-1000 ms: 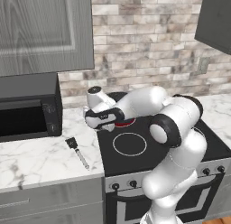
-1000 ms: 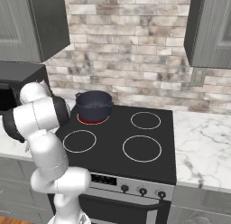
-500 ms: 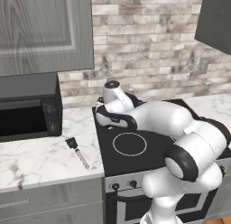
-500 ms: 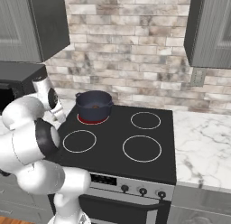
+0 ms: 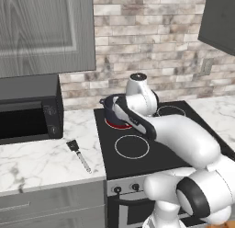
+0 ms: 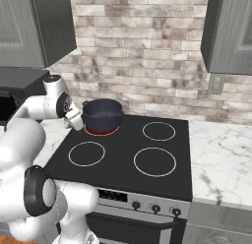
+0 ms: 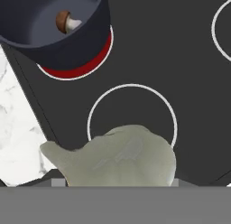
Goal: Put the mushroom and garlic in the pot. Retrieve the spatula and lightly stir the vegetables in the pot.
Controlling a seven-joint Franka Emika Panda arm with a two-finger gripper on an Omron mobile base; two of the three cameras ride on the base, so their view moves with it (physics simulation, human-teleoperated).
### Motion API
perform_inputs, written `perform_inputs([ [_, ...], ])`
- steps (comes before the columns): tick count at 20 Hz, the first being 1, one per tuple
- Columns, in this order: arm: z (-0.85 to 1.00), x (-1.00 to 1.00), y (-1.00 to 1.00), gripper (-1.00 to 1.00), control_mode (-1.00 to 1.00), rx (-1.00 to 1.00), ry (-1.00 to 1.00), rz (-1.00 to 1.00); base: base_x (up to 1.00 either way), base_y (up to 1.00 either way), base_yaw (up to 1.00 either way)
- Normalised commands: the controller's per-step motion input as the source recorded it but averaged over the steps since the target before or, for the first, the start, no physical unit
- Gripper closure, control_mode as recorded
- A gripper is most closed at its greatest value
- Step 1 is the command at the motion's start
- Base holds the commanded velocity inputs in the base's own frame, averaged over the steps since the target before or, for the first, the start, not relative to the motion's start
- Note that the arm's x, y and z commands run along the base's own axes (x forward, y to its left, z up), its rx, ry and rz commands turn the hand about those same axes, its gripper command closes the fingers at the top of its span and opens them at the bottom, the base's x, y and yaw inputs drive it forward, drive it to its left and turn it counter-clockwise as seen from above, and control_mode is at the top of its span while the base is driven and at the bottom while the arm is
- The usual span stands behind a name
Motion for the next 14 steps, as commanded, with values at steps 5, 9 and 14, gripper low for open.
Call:
perform_inputs([
  [5,0.68,-0.27,-0.47,1.0,-1.0,0.04,0.0,0.14,0.0,0.0,0.0],
  [9,0.76,-0.09,-0.33,1.0,-1.0,0.04,0.0,0.11,0.0,0.0,0.0],
  [14,0.59,0.04,-0.22,1.0,-1.0,0.01,-0.03,0.15,0.0,0.0,0.0],
])
